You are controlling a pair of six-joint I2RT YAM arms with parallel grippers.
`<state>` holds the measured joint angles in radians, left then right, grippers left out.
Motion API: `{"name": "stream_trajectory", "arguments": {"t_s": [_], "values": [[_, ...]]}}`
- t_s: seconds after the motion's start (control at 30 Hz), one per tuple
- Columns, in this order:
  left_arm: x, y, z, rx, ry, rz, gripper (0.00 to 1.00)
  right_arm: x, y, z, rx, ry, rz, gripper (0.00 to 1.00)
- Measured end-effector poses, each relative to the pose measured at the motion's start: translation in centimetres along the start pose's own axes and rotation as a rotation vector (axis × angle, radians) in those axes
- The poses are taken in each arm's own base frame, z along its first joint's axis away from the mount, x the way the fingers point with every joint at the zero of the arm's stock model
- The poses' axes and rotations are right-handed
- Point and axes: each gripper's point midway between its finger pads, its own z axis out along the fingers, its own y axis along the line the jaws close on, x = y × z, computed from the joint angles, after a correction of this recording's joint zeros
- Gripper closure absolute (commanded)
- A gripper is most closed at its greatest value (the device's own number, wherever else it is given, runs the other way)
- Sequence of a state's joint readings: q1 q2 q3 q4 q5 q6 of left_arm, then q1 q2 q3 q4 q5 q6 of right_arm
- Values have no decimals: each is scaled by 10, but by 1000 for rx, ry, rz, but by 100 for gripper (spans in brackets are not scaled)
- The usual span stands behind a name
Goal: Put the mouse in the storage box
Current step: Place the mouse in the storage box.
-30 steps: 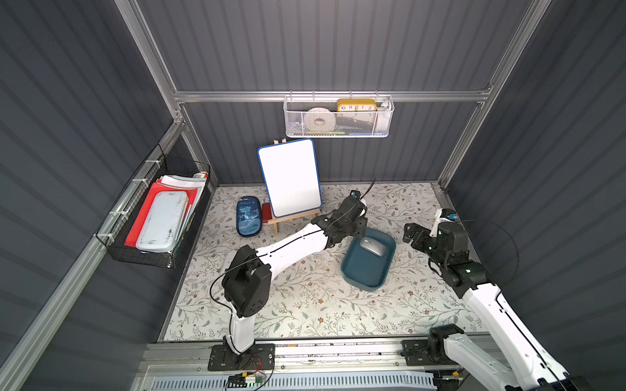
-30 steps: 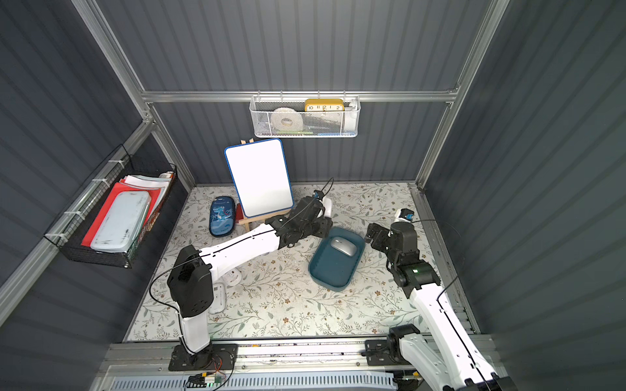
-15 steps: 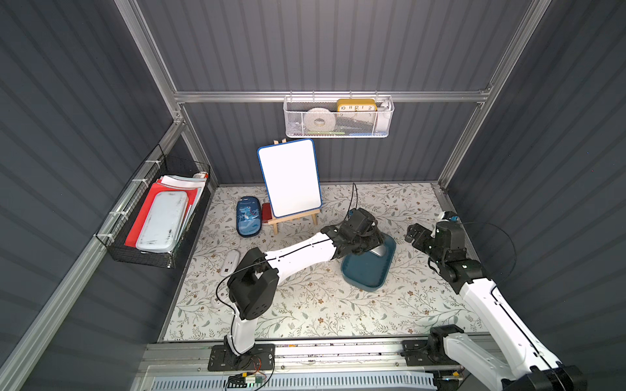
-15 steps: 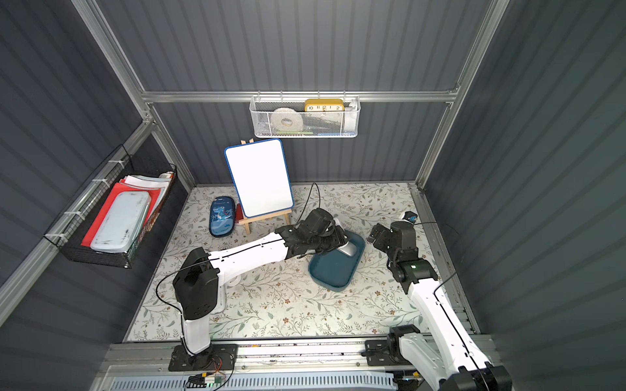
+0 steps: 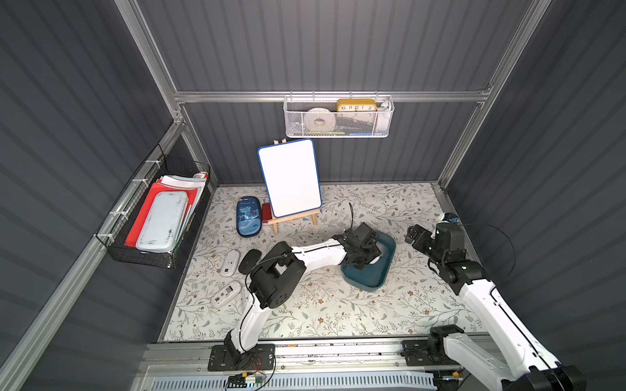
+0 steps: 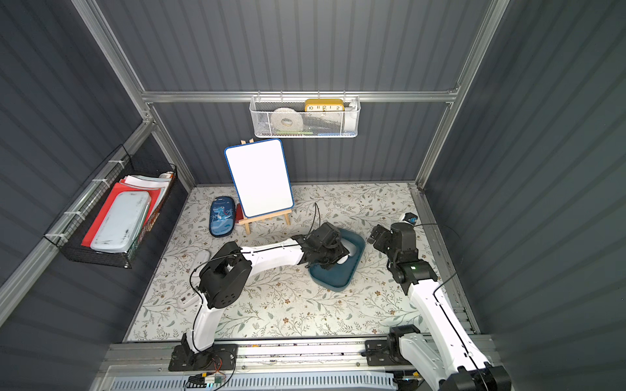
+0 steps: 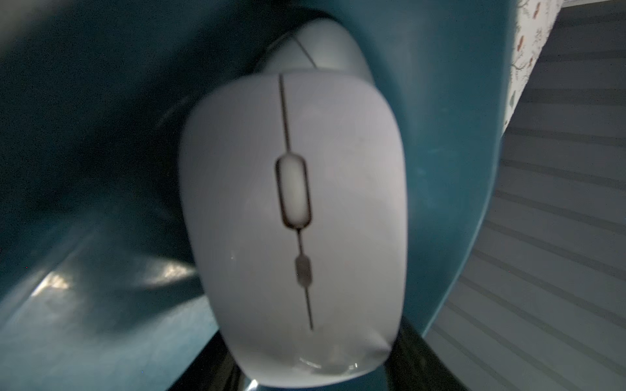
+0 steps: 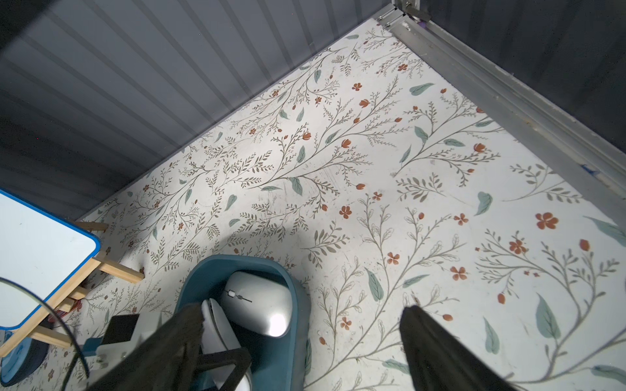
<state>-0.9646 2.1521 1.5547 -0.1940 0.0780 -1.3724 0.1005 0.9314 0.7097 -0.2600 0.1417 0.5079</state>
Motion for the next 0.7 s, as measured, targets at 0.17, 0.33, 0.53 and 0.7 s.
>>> {"name": "stream_trajectory", "arguments": {"t_s": [0.17,0.33,0.53,0.7], "values": [[0,-2,1,4,0,-20,29,0,1,0,-8,0,1,5],[0,-10,3,23,0,-26,21,0,2,0,-13,-1,2,5],[4,-11,4,24,7,-20,19,-1,3,0,-19,-2,2,5],[7,-14,3,16,-9,-11,17,2,3,1,-22,1,2,5]]}}
